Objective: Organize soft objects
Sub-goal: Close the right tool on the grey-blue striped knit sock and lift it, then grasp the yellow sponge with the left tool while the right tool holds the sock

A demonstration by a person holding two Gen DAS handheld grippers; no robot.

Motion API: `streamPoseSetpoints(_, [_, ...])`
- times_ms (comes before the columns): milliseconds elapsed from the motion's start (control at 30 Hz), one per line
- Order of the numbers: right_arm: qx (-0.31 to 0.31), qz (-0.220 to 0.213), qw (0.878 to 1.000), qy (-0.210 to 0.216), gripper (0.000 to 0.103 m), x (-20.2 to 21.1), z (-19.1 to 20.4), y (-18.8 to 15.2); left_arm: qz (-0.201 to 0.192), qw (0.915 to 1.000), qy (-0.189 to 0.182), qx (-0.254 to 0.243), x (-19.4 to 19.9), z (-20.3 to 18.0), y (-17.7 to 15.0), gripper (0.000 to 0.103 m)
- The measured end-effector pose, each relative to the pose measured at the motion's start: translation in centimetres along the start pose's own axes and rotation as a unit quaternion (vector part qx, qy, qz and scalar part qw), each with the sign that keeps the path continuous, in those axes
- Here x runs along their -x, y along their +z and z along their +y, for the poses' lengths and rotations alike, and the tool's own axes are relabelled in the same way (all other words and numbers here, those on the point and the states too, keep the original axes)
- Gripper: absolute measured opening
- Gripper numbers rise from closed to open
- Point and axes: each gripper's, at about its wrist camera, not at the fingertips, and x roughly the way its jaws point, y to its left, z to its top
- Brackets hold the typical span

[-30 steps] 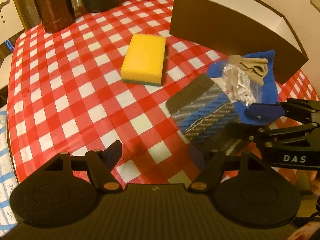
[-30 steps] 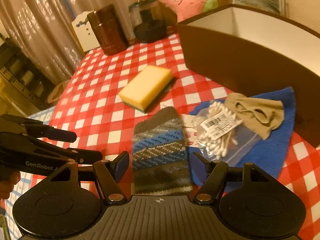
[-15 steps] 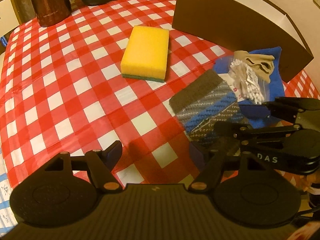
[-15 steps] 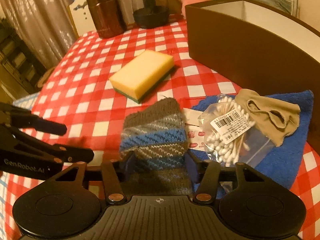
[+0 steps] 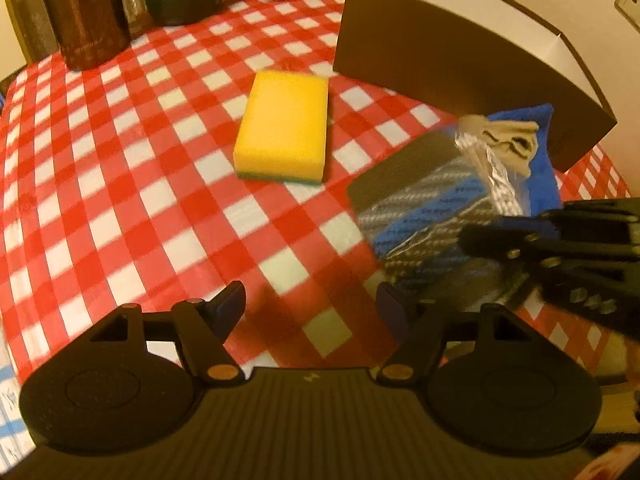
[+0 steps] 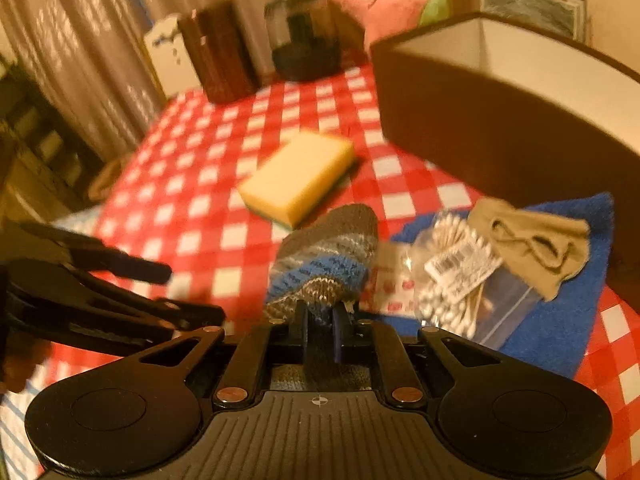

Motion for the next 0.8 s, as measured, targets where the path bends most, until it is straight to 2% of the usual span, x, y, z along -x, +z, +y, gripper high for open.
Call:
streamPoseSetpoints(100, [-0.020, -0.030, 0.999, 0.006, 0.011, 1.8, -0.2, 1.2, -0.014, 0.9999, -0.001, -0.009, 0.4, 0.2, 1.1, 0.071])
streamPoseSetpoints(200, [-0.041, -0.062, 0.997, -0.006, 0.011, 3.2, -0.7, 2.5, -0.020, 0.9995, 0.006, -0.024, 0.0, 0.3, 2.3, 0.071])
streamPoseSetpoints(467, [-0.084, -0.139, 0.985, -0.063, 0.011, 6.1, -2.6, 5.3, -0.042, 0.9982, -0.001, -0.043, -1.6, 0.8, 5.7, 0.071])
streamPoseSetpoints(600, [-0.096, -0.152, 0.981, -0.073, 0.011, 6.5, -3.9, 6.4, -0.041, 0.9977, 0.001, -0.054, -3.3, 0.8, 7.3, 0.071])
streamPoseSetpoints(800, [-0.110, -0.145, 0.980, -0.082, 0.011, 6.3, -5.0, 6.1, -0.019, 0.9967, 0.023, -0.075, -6.3, 1.0, 9.0, 0.071])
